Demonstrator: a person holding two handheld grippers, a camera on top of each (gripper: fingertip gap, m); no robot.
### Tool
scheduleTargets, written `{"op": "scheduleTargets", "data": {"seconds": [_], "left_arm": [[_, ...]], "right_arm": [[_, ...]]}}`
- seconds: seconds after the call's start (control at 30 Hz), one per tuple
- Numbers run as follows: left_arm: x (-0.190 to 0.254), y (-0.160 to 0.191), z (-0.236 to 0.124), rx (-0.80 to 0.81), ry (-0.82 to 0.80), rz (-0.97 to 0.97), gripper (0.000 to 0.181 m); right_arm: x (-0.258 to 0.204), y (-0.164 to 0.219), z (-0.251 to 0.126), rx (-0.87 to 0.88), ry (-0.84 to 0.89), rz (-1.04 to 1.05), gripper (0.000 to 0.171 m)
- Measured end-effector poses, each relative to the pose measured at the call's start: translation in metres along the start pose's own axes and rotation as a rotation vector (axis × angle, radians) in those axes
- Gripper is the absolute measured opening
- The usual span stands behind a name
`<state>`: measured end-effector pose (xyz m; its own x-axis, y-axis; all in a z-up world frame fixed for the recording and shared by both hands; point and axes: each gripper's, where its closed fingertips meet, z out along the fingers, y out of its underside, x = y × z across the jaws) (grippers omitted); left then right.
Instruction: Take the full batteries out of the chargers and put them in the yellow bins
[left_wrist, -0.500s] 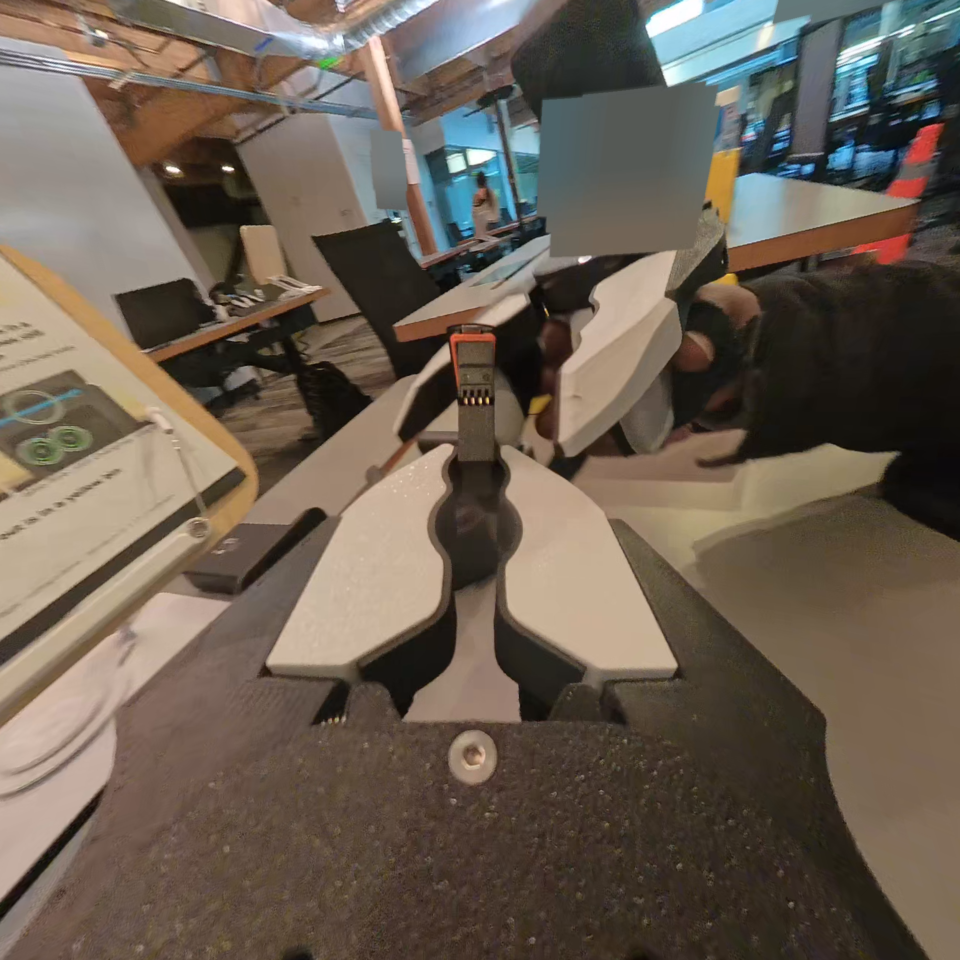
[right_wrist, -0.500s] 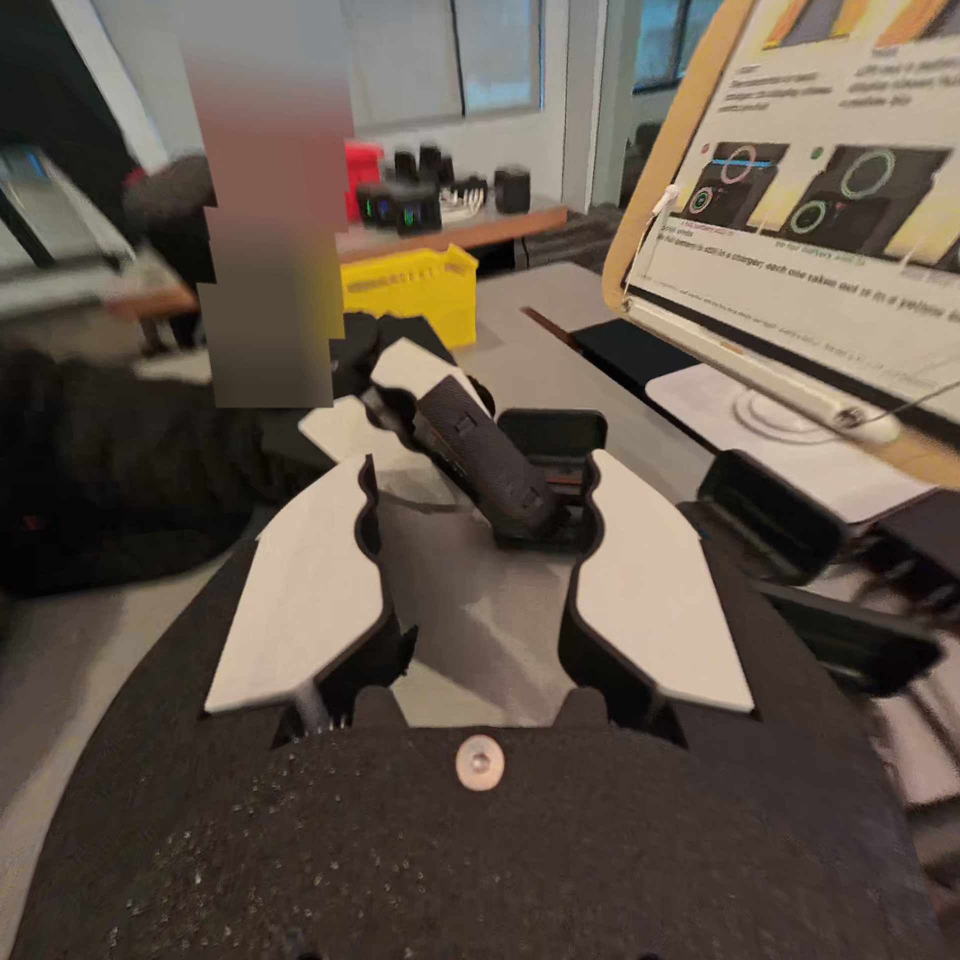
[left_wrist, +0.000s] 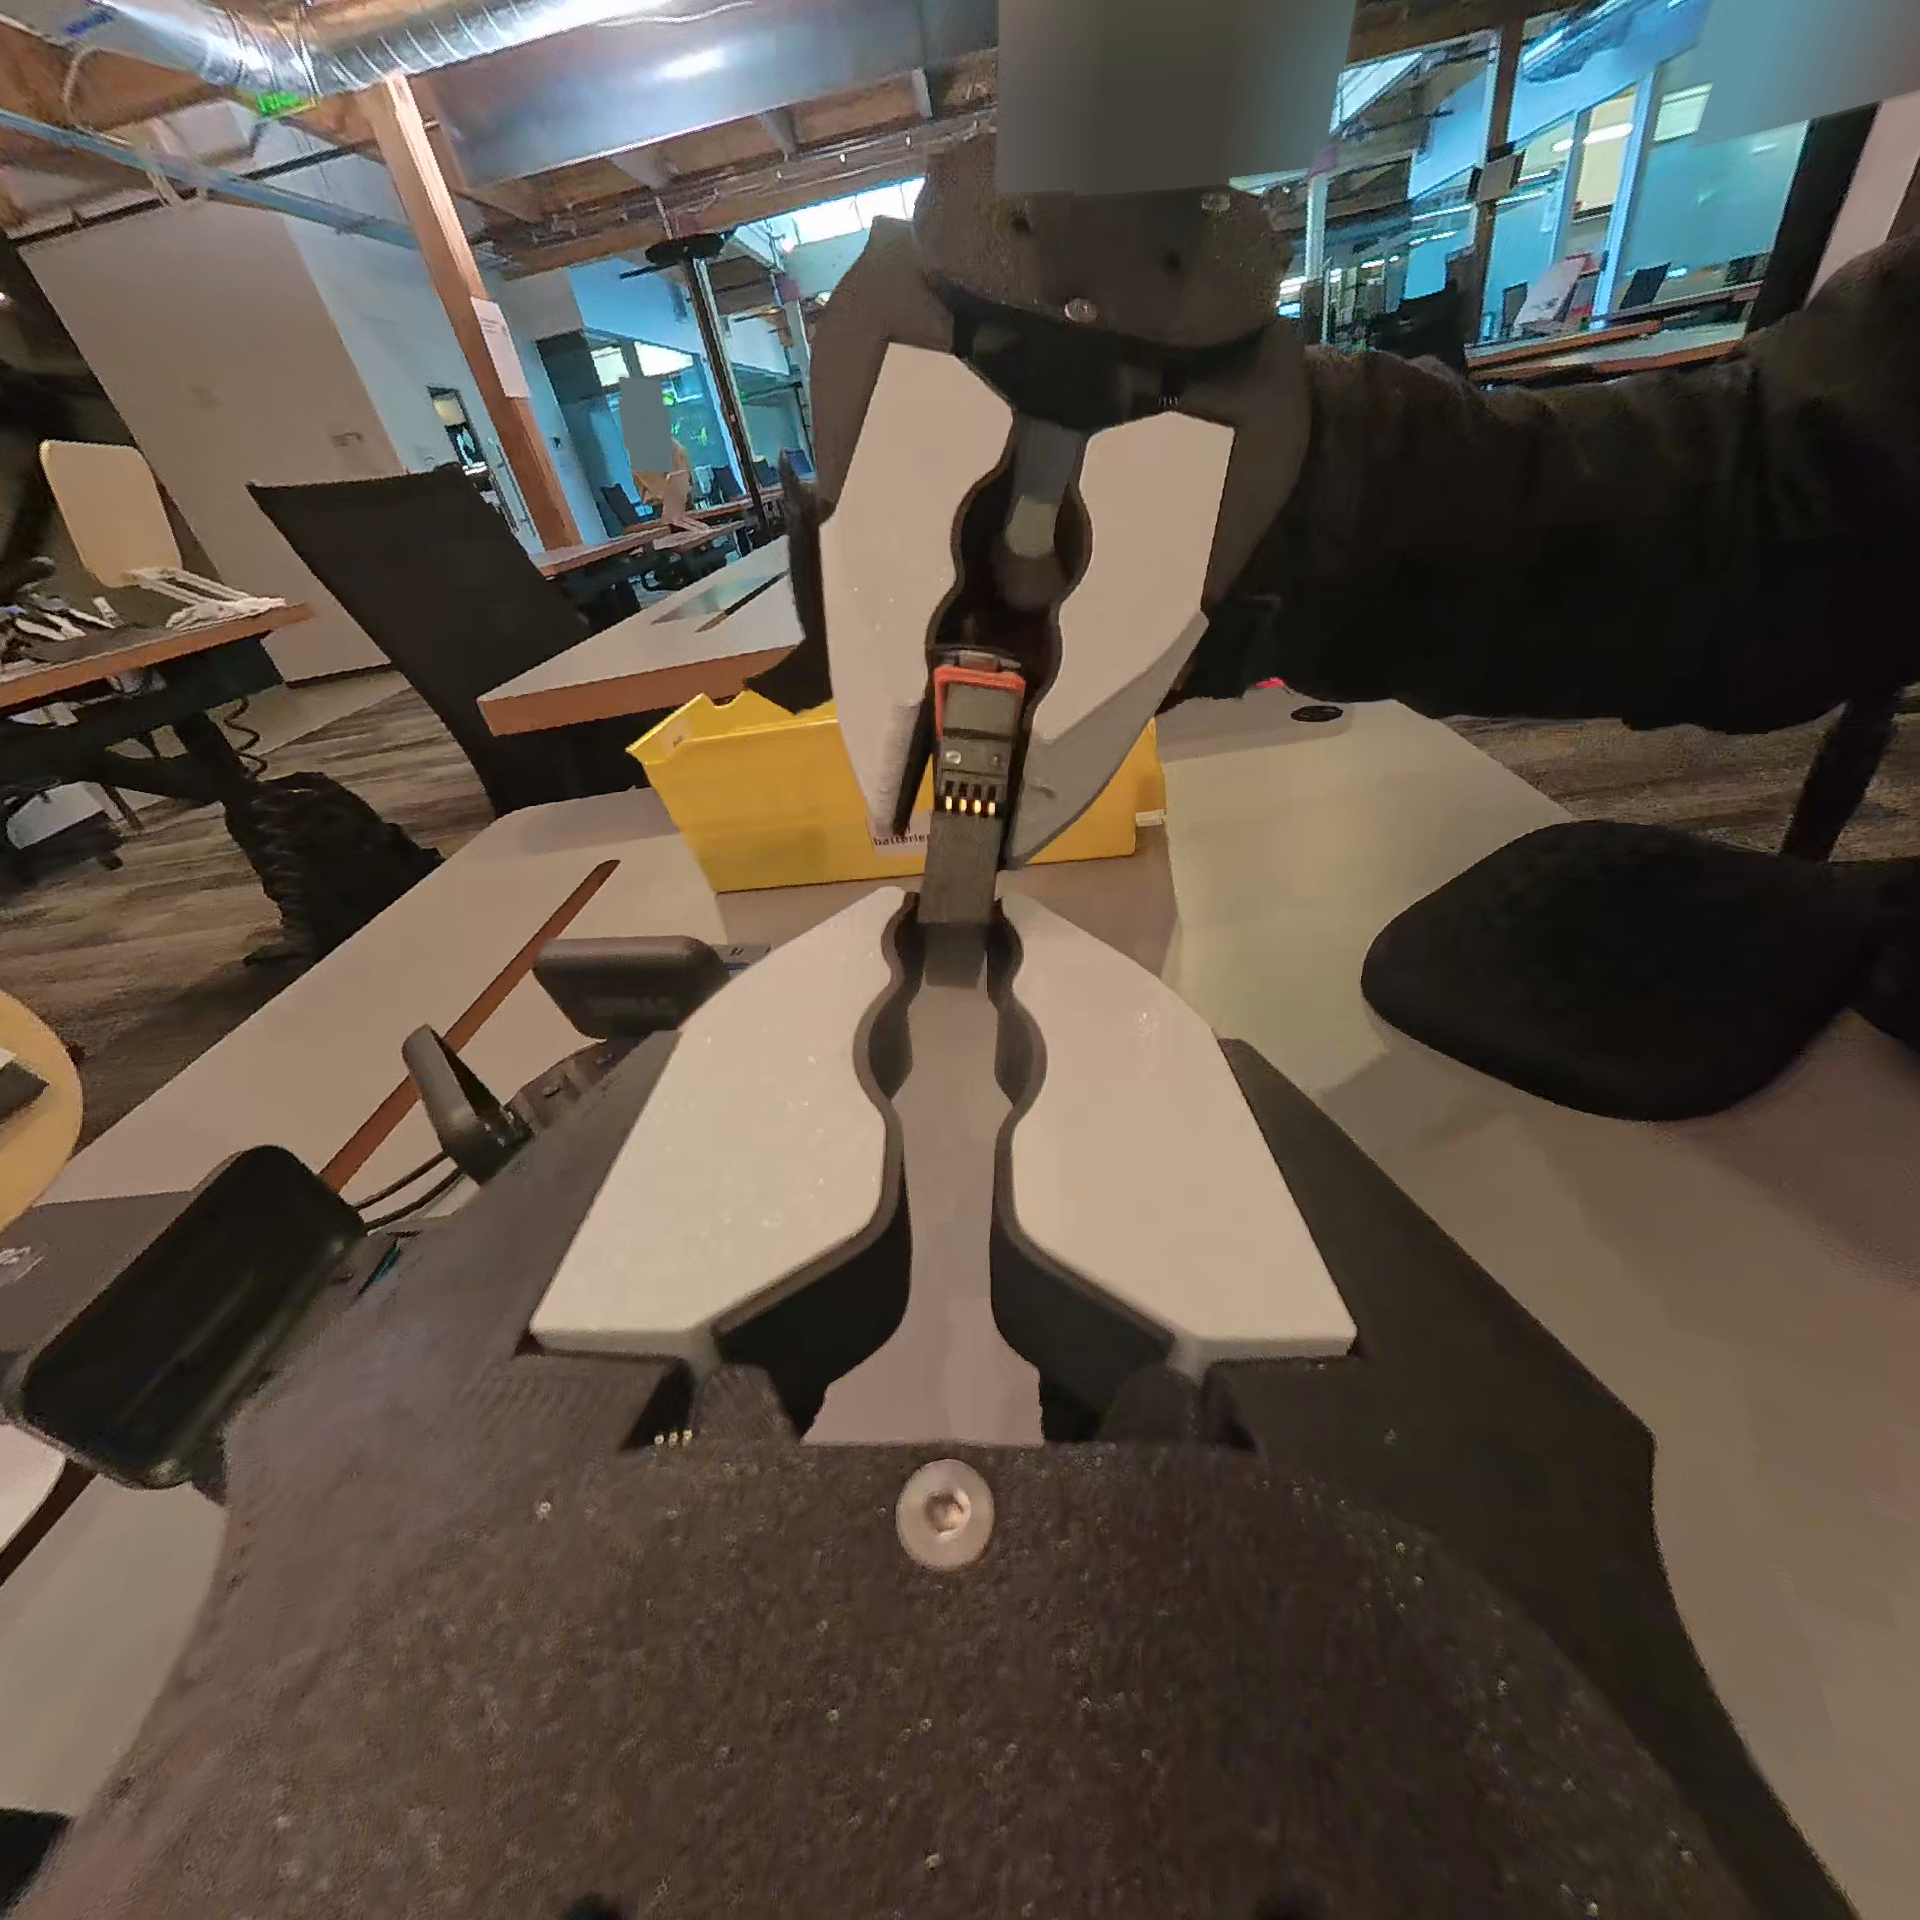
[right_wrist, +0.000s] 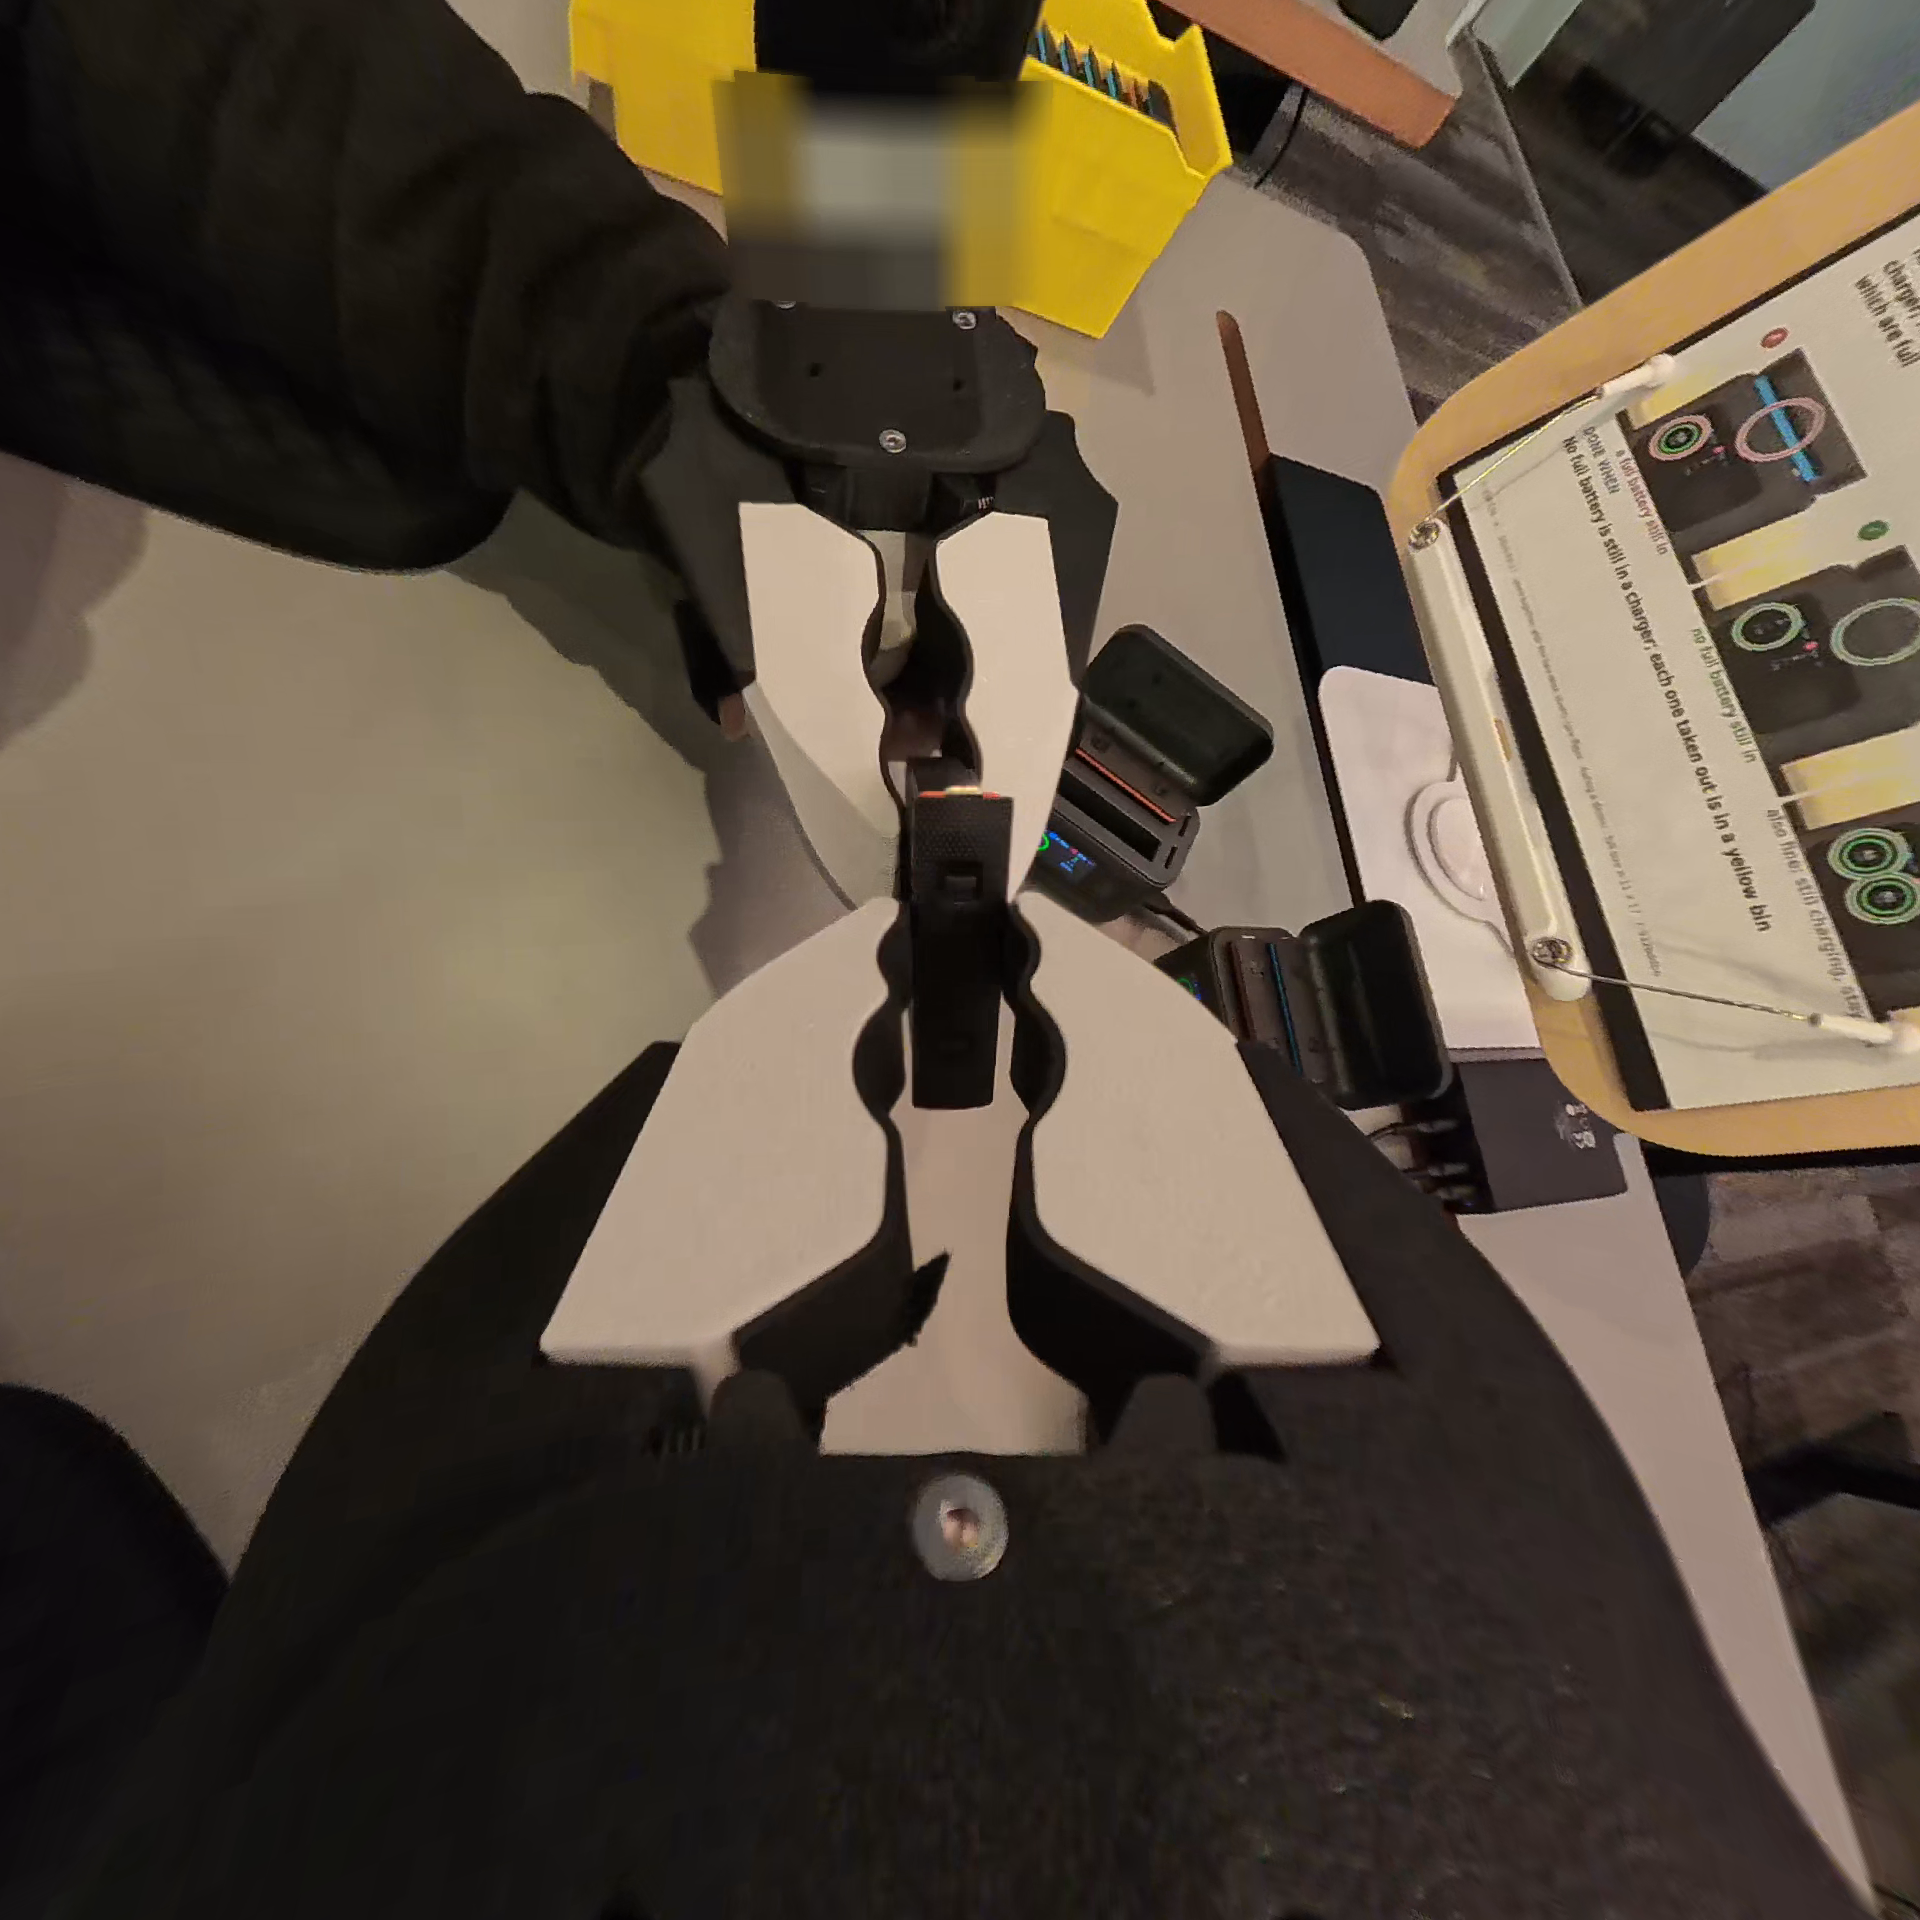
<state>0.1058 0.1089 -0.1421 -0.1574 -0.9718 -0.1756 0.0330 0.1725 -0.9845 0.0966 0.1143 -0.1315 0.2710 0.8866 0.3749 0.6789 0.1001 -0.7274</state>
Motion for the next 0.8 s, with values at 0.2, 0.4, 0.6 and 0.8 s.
{"op": "scheduleTargets", "data": {"seconds": [0.2,0.4,0.6,0.8], "left_arm": [[0.000,-0.005,0.002,0.006,-0.034,-0.014,0.021],[-0.021,0.001,-0.005,-0.036,-0.146,-0.022,0.013],[-0.031,0.016,-0.005,-0.100,-0.199,-0.055,0.006],[-0.036,0.039,-0.005,-0.199,-0.252,-0.030,0.002]], "right_arm": [[0.009,0.000,-0.040,-0.130,0.047,-0.075,0.015],[0.068,0.062,-0.147,-0.537,0.168,-0.060,0.015],[0.099,0.171,-0.228,-0.840,0.198,0.092,0.015],[0.079,0.265,-0.213,-0.910,0.056,0.123,0.016]]}}
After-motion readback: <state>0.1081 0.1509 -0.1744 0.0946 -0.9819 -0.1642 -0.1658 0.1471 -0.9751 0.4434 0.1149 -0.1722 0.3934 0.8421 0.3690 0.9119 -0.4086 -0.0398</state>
